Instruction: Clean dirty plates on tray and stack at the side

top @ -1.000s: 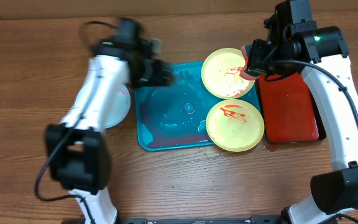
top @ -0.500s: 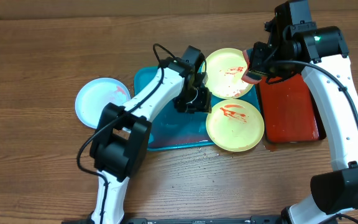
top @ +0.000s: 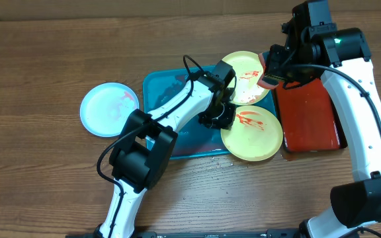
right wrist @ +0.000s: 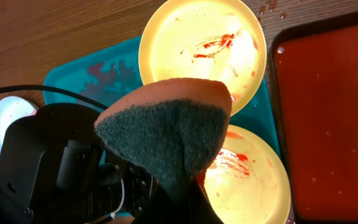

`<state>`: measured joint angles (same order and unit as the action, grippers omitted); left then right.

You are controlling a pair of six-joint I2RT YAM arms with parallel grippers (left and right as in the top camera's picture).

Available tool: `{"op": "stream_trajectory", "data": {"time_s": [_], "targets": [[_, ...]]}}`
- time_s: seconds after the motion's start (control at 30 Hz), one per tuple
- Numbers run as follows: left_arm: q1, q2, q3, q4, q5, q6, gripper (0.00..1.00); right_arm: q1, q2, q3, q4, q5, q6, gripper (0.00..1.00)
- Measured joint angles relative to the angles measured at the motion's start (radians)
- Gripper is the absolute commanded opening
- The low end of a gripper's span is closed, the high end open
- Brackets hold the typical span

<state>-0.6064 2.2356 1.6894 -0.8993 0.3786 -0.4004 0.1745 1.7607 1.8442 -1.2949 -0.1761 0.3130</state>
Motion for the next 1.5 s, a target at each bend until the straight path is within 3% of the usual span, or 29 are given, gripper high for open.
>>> {"op": "stream_trajectory", "data": {"time_s": [0.2, 0.5, 0.87, 1.13, 1.27, 1.37, 1.5], "targets": [[0.023, 0.000, 0.000, -0.035, -0.001, -0.006, 0.04, 0.000, 0.000, 0.000, 0.000, -0.001, 0.000, 0.04], [0.160, 0.000, 0.063, -0.220, -0.051, 0.054, 0.04, 0.011, 0.002, -0.031, 0.024, -0.006, 0.002, 0.04], [0.242, 0.000, 0.066, -0.283, -0.165, 0.097, 0.04, 0.167, 0.114, -0.132, 0.234, -0.060, 0.065, 0.04], [0.245, 0.000, 0.014, -0.277, -0.188, 0.097, 0.04, 0.304, 0.286, -0.134, 0.289, -0.003, 0.190, 0.04], [0.262, -0.001, 0.010, -0.275, -0.172, 0.090, 0.12, 0.310, 0.342, -0.141, 0.295, 0.017, 0.231, 0.04], [0.297, -0.001, 0.002, -0.266, -0.150, 0.089, 0.04, 0.302, 0.346, -0.146, 0.304, 0.027, 0.246, 0.04], [0.371, -0.001, 0.002, -0.227, -0.109, 0.106, 0.04, 0.290, 0.346, -0.146, 0.303, 0.030, 0.254, 0.04]]}}
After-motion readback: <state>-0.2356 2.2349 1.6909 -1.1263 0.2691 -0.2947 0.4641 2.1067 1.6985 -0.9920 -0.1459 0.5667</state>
